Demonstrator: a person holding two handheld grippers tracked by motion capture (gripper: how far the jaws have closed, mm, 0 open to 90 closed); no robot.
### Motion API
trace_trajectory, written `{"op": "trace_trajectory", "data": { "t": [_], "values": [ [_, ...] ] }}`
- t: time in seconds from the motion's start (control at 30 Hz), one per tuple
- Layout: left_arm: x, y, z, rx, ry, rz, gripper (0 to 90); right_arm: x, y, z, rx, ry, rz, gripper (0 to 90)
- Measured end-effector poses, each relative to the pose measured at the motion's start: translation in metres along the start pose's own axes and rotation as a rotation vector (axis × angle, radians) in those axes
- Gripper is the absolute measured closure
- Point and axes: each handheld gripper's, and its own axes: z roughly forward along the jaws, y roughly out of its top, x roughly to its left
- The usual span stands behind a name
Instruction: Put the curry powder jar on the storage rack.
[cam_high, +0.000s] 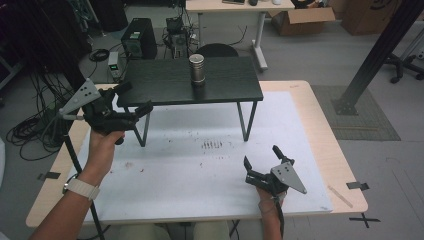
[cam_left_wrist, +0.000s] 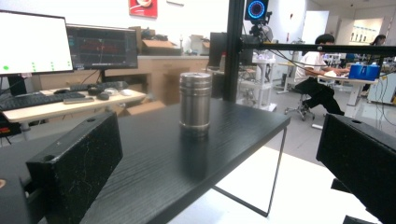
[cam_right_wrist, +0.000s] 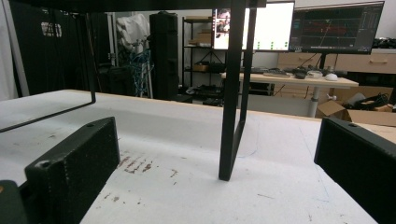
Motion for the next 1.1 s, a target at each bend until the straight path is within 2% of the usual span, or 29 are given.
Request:
{"op": "trace_trajectory", "data": {
  "t": [0.37, 0.57, 0.77, 1.1],
  "values": [
    [0.002, -0.019, -0.03, -0.042, 0.031, -0.011, 0.7, 0.0, 0.0, 0.0, 0.0, 0.0, -0.002, 0.0],
    [0.004, -0.029, -0.045, -0.06, 0.058, 0.023, 0.7, 0.0, 0.0, 0.0, -0.002, 0.0, -0.005, 0.0],
    [0.007, -0.037, -0.06, -0.084, 0.09, 0.031, 0.8, 0.001, 0.0, 0.0, 0.001, 0.0, -0.006, 0.0],
    [0.014, -0.057, -0.078, -0.074, 0.154, 0.063, 0.8, 0.001, 0.0, 0.0, 0.002, 0.003, -0.011, 0.0]
  ]
}}
